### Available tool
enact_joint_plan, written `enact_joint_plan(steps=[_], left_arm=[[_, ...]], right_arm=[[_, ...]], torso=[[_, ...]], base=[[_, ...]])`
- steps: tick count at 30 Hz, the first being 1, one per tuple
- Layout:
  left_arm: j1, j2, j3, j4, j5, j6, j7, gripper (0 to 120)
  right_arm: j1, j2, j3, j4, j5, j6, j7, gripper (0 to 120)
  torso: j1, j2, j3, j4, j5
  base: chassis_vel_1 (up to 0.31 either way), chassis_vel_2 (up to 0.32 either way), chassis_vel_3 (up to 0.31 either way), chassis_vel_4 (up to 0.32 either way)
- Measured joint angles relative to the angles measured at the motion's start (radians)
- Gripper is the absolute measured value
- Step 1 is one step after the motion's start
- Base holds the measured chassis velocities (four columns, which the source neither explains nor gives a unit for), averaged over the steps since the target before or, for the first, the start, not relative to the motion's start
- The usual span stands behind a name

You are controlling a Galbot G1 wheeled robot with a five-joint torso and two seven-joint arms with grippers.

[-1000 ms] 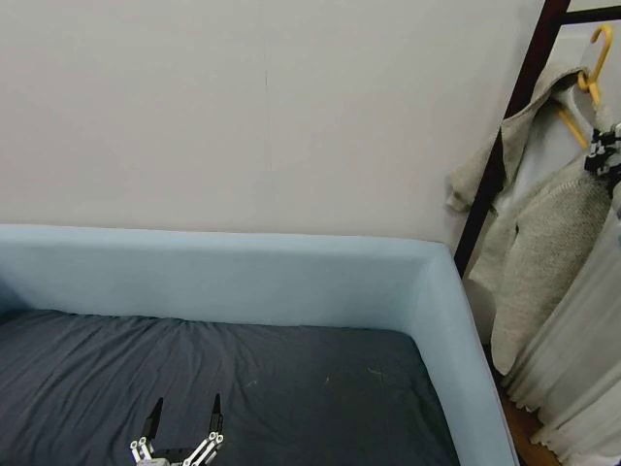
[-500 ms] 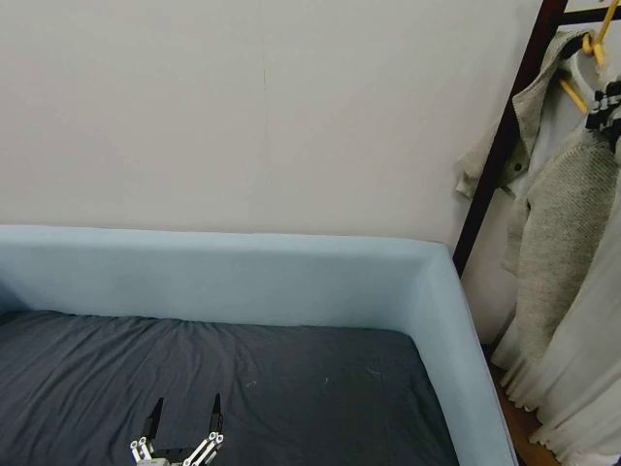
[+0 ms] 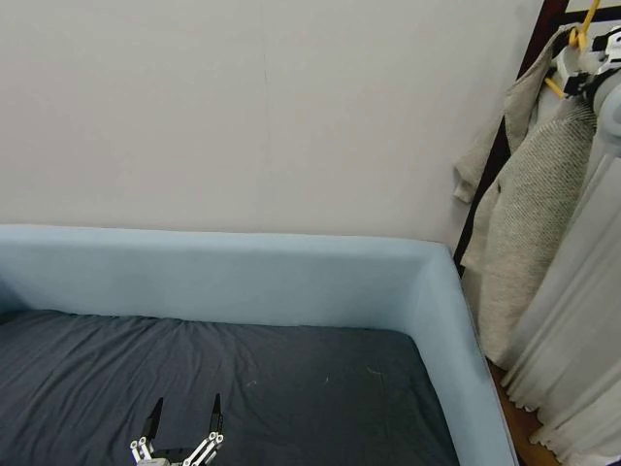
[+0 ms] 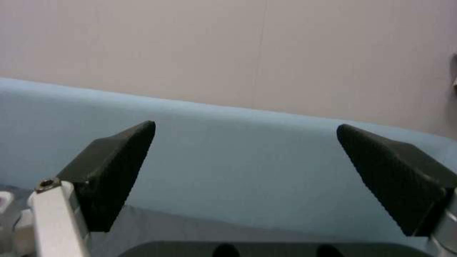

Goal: Pick up the clothes from the sofa and hang them on the clothes hanger.

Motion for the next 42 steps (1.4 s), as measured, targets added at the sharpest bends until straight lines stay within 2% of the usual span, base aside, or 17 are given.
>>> enact_joint_plan(steps=[16, 26, 30, 32, 36, 37, 40, 42], left_arm=[[0.000, 0.000, 0.000, 0.000, 0.000, 0.000, 0.000, 100], [0.000, 0.000, 0.000, 0.000, 0.000, 0.000, 0.000, 100], [0.000, 0.000, 0.000, 0.000, 0.000, 0.000, 0.000, 100], [0.000, 0.000, 0.000, 0.000, 0.000, 0.000, 0.000, 100], [0.000, 0.000, 0.000, 0.000, 0.000, 0.000, 0.000, 100], [0.000, 0.000, 0.000, 0.000, 0.000, 0.000, 0.000, 100], [0.000, 0.000, 0.000, 0.000, 0.000, 0.000, 0.000, 100], [0.000, 0.000, 0.000, 0.000, 0.000, 0.000, 0.000, 100]], right_arm=[[0.071, 0.075, -0.027, -0.108, 0.124, -0.033, 0.133, 10], [0.064, 0.077, -0.047, -0.115, 0.130, -0.055, 0.136, 10], [0.053, 0.070, -0.053, -0.111, 0.100, -0.055, 0.090, 10], [0.043, 0.063, -0.054, -0.099, 0.072, -0.045, 0.055, 12], [-0.014, 0.018, -0.032, -0.008, -0.048, 0.033, -0.085, 30], [-0.014, 0.018, -0.032, -0.008, -0.048, 0.033, -0.085, 30], [-0.060, -0.026, -0.003, 0.081, -0.075, 0.096, -0.160, 42], [-0.092, -0.052, 0.024, 0.142, -0.077, 0.144, -0.188, 51]], torso=[[0.000, 0.000, 0.000, 0.0000, 0.0001], [0.000, 0.000, 0.000, -0.0003, 0.0002], [0.000, 0.000, 0.000, -0.0003, 0.0001], [0.000, 0.000, 0.000, -0.0005, 0.0005], [0.000, 0.000, 0.000, 0.0001, 0.0002], [0.000, 0.000, 0.000, 0.0001, 0.0002], [0.000, 0.000, 0.000, -0.0006, 0.0003], [0.000, 0.000, 0.000, -0.0001, 0.0000]], base=[[0.000, 0.000, 0.000, 0.000], [0.000, 0.000, 0.000, 0.000], [0.000, 0.000, 0.000, 0.000], [0.000, 0.000, 0.000, 0.000], [0.000, 0.000, 0.000, 0.000], [0.000, 0.000, 0.000, 0.000], [0.000, 0.000, 0.000, 0.000], [0.000, 0.000, 0.000, 0.000]])
